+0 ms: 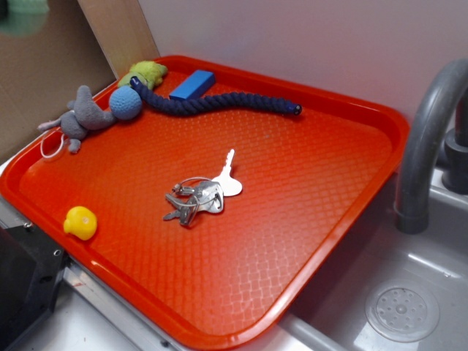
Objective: Grab the green ball.
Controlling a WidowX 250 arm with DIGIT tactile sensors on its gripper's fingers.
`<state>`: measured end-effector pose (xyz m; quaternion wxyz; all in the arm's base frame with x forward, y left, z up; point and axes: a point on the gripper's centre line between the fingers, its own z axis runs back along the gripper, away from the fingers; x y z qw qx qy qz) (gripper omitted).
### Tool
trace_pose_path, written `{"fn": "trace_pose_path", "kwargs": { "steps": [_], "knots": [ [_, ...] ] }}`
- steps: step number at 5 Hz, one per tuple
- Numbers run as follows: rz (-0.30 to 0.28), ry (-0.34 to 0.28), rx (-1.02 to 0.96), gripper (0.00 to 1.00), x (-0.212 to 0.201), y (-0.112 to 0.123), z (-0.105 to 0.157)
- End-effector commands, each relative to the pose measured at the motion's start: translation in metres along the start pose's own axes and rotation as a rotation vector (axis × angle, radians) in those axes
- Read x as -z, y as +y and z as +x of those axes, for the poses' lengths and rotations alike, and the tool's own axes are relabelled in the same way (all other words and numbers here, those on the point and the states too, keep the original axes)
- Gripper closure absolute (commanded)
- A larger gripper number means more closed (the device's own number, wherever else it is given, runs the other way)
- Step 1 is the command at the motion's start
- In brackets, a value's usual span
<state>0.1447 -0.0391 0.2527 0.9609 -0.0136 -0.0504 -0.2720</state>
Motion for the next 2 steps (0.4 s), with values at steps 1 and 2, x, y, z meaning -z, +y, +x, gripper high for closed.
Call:
{"fn": "trace_pose_path", "kwargs": {
  "steps": [1,2],
  "knots": [
    [0.012,0.094,-0.224,1.0,-0.011,-0.0035,0.0035],
    [0.073,0.106,-0.303,1.0,-0.0015,0.0046,0.001]
  ]
}}
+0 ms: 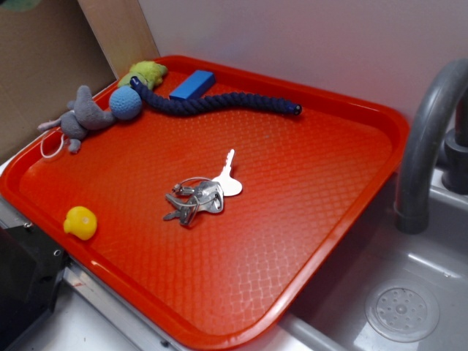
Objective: Grab the green ball.
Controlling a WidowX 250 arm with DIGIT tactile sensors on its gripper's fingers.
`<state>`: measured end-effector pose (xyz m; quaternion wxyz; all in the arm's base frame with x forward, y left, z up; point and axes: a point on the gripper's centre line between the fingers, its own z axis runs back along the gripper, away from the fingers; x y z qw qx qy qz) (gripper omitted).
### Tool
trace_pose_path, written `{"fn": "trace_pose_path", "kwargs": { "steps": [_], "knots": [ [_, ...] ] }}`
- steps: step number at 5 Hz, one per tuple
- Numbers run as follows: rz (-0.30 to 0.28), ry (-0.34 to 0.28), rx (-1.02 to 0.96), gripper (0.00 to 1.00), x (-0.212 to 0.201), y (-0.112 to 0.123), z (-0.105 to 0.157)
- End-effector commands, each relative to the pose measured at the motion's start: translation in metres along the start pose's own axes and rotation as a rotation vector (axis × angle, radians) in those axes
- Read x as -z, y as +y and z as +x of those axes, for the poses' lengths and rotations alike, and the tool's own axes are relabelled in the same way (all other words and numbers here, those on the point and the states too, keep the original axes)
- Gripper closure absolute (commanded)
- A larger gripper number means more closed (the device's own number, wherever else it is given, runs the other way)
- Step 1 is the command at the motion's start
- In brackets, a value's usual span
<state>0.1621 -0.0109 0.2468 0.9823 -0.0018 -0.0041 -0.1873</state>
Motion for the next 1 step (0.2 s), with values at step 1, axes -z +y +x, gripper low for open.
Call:
{"fn": "trace_pose_path", "kwargs": {
  "steps": [1],
  "knots": [
    [0.093,0.023,-0.112,1.0,-0.0016,-0.0387,-0.0029]
  ]
}}
